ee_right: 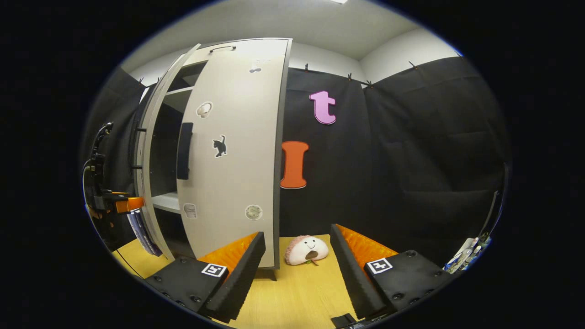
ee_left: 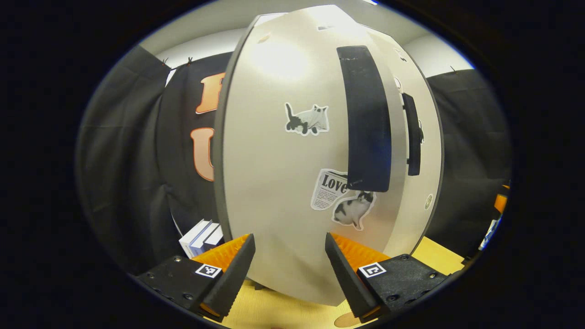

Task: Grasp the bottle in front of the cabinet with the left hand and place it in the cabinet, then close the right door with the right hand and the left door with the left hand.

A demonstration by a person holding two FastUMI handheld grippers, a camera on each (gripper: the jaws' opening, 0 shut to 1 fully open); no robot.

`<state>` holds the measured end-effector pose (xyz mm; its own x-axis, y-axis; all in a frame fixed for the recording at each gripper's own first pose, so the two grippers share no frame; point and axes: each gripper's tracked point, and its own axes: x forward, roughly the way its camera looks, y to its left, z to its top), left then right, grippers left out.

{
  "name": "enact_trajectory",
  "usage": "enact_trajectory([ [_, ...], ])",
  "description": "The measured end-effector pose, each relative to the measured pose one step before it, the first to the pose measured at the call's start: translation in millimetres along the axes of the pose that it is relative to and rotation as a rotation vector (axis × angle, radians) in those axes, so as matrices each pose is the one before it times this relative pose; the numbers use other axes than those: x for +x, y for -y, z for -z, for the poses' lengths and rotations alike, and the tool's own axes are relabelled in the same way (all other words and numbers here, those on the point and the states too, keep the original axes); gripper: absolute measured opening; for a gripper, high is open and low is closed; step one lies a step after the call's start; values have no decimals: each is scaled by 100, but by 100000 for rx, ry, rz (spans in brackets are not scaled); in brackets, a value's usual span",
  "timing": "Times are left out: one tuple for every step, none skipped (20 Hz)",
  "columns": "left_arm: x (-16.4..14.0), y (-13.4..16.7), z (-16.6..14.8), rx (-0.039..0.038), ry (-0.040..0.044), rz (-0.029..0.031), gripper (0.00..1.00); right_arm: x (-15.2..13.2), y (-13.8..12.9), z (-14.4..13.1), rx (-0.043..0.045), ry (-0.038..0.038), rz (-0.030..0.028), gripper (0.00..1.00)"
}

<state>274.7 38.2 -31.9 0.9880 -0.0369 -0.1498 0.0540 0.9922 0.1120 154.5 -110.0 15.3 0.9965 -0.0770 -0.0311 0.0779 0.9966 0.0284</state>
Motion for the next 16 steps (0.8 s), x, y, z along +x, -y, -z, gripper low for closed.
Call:
enact_trajectory([
  [565, 414, -189, 924, 214, -514, 93, 392, 756, 85, 651, -372, 500, 95],
  [509, 230, -20, 104, 58, -770, 91, 423, 711, 210, 767, -446, 515, 95],
  [378, 208, -77, -538, -334, -550, 91, 269, 716, 143, 810, -550, 351, 95],
  [181, 102, 87, -520, -214, -487, 91, 355, 567, 173, 741, -803, 461, 95],
  [115, 41, 11, -304, -224, -521, 91, 457, 531, 122, 599, -803, 199, 95],
  [189, 144, 22, 151, -223, -639, 91, 406, 377, 127, 328, -635, 224, 95],
  [300, 211, -63, 335, -134, -787, 91, 229, 355, 31, -22, -620, 18, 95],
  [378, 195, -49, 670, -283, -802, 91, 239, 277, 12, -395, -430, -115, 95],
  [180, 115, -54, 516, -175, -695, 91, 198, 260, -72, -632, -263, -264, 95],
  [228, 109, 19, 158, -254, -480, 91, 208, 159, -100, -678, -142, -252, 95],
  [218, 54, 14, -197, -221, -238, 91, 154, 135, -143, -485, 19, -364, 95],
  [29, 3, -8, -169, -324, -195, 91, 134, 12, -118, -184, 16, -299, 95],
  [-92, -83, -43, -200, -993, -646, 91, 175, 121, -157, 6, -86, -240, 95],
  [-193, 0, -211, -806, -1233, -673, 91, 93, 36, -116, -12, -726, 81, 95],
  [-278, 17, -509, -2236, -576, -329, 91, -15, 65, -187, 106, -577, -128, 95],
  [-558, 313, -641, -3313, 9, 1741, 91, -131, 20, -375, 209, -179, -365, 95],
])
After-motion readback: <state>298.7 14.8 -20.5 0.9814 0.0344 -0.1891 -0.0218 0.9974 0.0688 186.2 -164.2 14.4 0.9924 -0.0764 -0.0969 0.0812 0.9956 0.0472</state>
